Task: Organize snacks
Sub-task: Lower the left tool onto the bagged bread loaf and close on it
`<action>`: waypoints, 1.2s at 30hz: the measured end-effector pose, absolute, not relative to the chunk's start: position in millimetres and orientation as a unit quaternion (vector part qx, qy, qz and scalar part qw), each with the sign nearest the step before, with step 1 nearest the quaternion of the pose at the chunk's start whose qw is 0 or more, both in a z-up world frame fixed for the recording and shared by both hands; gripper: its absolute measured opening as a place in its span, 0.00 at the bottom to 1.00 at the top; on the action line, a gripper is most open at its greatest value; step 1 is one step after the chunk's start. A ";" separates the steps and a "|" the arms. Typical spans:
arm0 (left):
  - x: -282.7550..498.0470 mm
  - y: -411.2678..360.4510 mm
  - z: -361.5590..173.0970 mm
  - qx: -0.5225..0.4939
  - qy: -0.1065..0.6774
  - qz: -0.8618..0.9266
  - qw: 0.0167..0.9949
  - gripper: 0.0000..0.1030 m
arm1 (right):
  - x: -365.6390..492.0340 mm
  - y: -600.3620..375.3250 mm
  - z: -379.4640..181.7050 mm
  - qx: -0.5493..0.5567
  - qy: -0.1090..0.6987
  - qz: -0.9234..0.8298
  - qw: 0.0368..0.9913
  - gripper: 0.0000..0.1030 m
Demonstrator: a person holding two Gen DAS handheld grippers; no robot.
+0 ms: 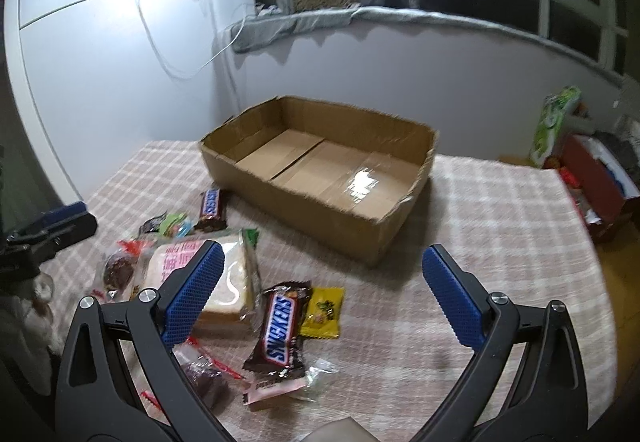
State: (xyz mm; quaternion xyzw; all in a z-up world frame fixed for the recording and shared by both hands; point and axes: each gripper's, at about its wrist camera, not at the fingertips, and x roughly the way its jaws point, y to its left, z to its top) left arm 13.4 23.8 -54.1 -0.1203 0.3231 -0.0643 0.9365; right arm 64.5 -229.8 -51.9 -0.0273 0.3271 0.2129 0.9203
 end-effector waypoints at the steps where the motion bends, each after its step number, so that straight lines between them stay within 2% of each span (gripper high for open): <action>1: 12.5 21.3 -57.5 -0.124 0.330 -0.073 0.933 0.84 | 65.6 -227.8 -54.2 -0.028 0.332 0.216 0.918 0.98; 4: 9.8 14.9 -64.3 -0.127 0.340 -0.090 0.927 0.79 | 70.7 -223.0 -60.8 -0.025 0.349 0.232 0.908 0.98; 9: 10.6 6.5 -74.3 -0.142 0.360 -0.118 0.915 0.65 | 82.0 -216.3 -71.5 -0.003 0.386 0.266 0.883 0.97; 14: 12.5 1.0 -84.6 -0.151 0.377 -0.134 0.904 0.60 | 86.4 -200.1 -80.5 -0.011 0.408 0.292 0.865 0.94; 17: 13.8 -1.5 -90.1 -0.157 0.386 -0.144 0.898 0.55 | 90.4 -191.1 -88.1 -0.013 0.430 0.306 0.849 0.84; 21: 14.5 -5.9 -92.5 -0.153 0.388 -0.152 0.896 0.51 | 92.0 -180.2 -95.7 -0.021 0.442 0.318 0.839 0.82; 23: 15.9 -6.5 -93.8 -0.153 0.389 -0.154 0.895 0.48 | 92.7 -177.3 -97.9 -0.018 0.450 0.328 0.831 0.75; 26: 18.6 -7.4 -95.5 -0.155 0.391 -0.156 0.894 0.47 | 95.6 -173.3 -99.0 -0.013 0.455 0.337 0.824 0.71; 30: 20.4 -8.1 -96.3 -0.152 0.390 -0.153 0.895 0.47 | 99.0 -166.9 -99.7 -0.008 0.464 0.358 0.810 0.61; 36: 25.7 -8.7 -102.3 -0.147 0.398 -0.150 0.893 0.47 | 101.2 -164.6 -102.9 0.003 0.477 0.367 0.799 0.60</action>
